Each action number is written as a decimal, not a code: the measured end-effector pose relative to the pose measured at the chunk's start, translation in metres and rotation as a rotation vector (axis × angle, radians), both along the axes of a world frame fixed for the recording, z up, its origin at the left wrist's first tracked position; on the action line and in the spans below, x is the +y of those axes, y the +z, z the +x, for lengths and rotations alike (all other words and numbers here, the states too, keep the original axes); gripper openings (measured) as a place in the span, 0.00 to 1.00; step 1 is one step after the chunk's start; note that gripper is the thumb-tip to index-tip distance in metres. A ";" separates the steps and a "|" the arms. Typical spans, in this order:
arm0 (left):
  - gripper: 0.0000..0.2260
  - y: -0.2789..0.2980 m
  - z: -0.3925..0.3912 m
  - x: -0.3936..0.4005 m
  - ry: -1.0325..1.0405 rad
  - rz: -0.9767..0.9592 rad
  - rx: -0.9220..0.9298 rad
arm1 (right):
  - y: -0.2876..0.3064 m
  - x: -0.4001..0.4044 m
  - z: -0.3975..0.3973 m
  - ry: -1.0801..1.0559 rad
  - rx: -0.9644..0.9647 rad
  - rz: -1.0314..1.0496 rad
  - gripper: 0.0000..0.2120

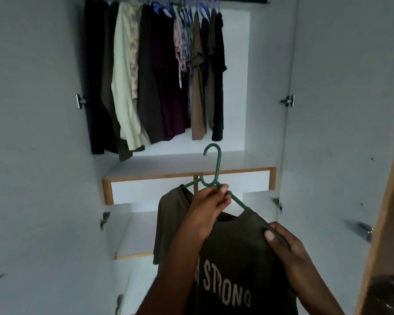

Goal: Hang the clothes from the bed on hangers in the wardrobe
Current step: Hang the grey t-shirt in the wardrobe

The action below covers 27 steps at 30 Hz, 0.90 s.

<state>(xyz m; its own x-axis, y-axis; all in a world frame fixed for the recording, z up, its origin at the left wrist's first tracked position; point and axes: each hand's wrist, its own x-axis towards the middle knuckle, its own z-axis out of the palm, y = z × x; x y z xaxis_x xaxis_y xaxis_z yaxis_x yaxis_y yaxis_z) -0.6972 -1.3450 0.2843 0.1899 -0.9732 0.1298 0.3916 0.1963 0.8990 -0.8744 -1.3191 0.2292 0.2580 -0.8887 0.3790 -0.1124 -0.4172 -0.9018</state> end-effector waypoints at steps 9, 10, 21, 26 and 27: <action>0.10 0.083 0.001 -0.202 -0.025 -0.136 -0.819 | 0.105 -0.212 0.002 -0.218 -0.116 -0.307 0.11; 0.09 0.089 0.003 -0.222 -0.001 -0.153 -0.878 | 0.116 -0.233 0.002 -0.246 -0.119 -0.350 0.12; 0.07 0.192 0.058 -0.451 0.310 -0.465 -1.114 | 0.242 -0.491 0.060 -0.454 -0.051 -0.839 0.09; 0.06 0.253 0.081 -0.540 0.390 -0.611 -1.215 | 0.319 -0.592 0.099 -0.516 -0.020 -0.992 0.11; 0.06 0.264 0.086 -0.559 0.403 -0.637 -1.203 | 0.338 -0.610 0.106 -0.528 -0.038 -1.004 0.11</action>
<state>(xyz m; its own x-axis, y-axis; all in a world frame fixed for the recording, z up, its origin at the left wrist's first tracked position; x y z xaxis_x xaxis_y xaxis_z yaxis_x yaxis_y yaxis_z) -0.6116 -1.9036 0.5479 -0.1028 -0.5944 0.7976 -0.7163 0.6006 0.3553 -0.7687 -1.9294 0.5677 -0.0861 -0.1726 0.9812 -0.4685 -0.8622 -0.1928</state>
